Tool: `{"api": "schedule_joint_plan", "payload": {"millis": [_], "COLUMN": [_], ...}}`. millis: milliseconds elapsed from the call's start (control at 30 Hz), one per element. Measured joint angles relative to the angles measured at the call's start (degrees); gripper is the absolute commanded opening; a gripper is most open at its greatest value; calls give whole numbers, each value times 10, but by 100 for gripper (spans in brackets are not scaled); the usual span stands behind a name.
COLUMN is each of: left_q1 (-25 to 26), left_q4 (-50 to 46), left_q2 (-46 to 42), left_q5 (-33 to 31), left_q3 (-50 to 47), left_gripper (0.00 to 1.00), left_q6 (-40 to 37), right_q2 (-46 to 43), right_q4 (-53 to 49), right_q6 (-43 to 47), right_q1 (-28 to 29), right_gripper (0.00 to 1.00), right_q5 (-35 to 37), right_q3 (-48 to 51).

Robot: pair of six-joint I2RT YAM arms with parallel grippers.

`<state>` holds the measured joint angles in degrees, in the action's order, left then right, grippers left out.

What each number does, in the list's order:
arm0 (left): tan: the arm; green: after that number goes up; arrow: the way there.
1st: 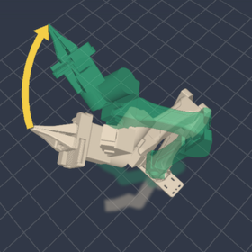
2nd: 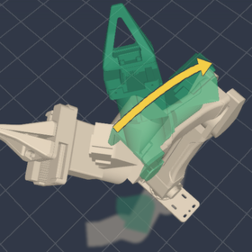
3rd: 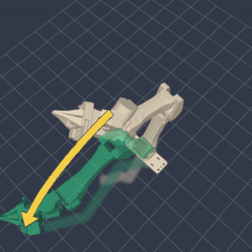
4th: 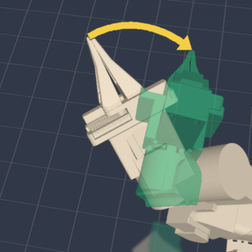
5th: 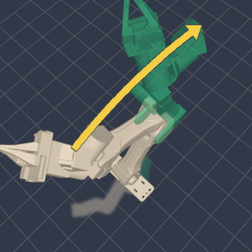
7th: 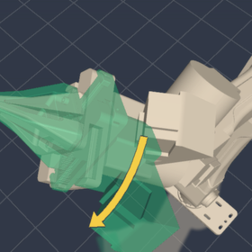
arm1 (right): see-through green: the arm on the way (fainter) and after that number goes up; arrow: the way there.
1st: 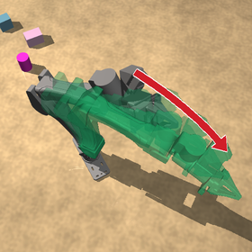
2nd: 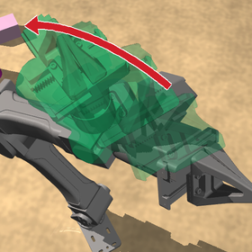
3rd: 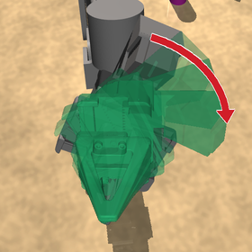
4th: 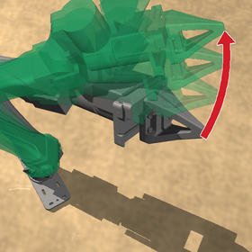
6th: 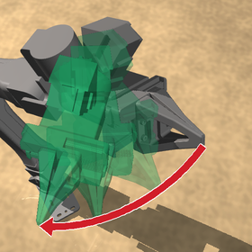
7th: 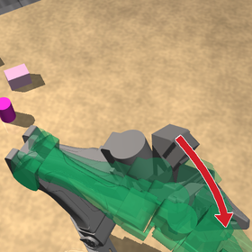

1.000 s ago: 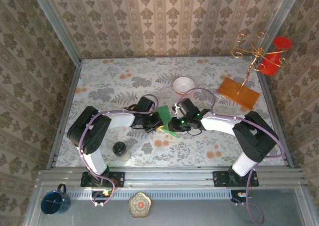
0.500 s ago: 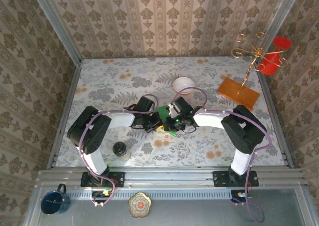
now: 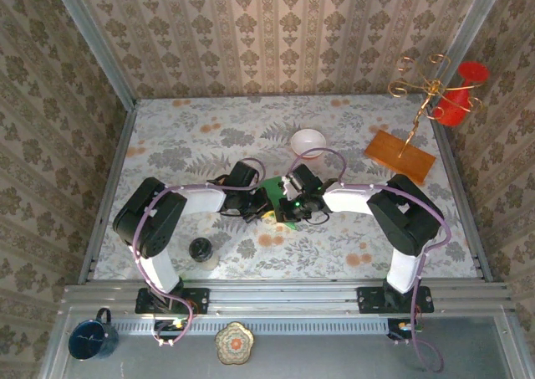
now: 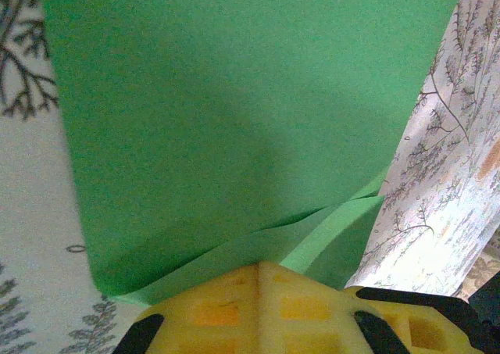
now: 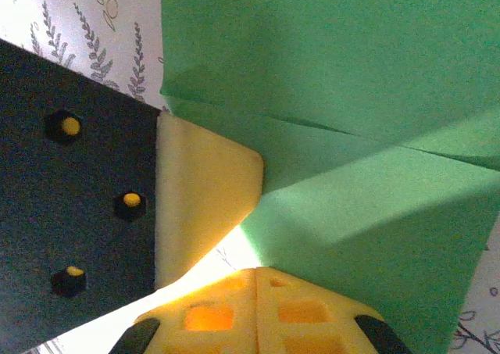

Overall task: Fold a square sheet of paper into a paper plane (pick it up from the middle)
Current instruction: Third fold the triangle at the center of the table.

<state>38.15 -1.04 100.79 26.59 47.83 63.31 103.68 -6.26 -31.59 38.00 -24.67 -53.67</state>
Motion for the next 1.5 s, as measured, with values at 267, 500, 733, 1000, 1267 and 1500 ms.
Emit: {"api": "schedule_joint_plan", "payload": {"millis": [267,500,733,1000,1267,1500], "left_q1": [-3,-7,-10,-15,-18,-19], "left_q4": [0,1,1,1,0,-8], "left_q2": [4,6,9,13,16,23], "left_q5": [8,12,18,31,38,41], "left_q3": [2,3,3,4,6,18], "left_gripper": [4,4,4,4,4,4], "left_q6": [-1,-2,-8,-15,-17,-31], "right_q2": [0,0,-5,-33,-88,-158], "right_q4": [-3,-9,-7,-2,-1,2], "right_q6": [10,21,33,40,42,9], "right_q1": [-5,-8,-14,-21,-33,-40], "right_gripper": [9,9,9,9,9,12], "right_q5": [0,0,-8,-13,-13,-10], "right_q3": [0,0,12,50,113,166]}}
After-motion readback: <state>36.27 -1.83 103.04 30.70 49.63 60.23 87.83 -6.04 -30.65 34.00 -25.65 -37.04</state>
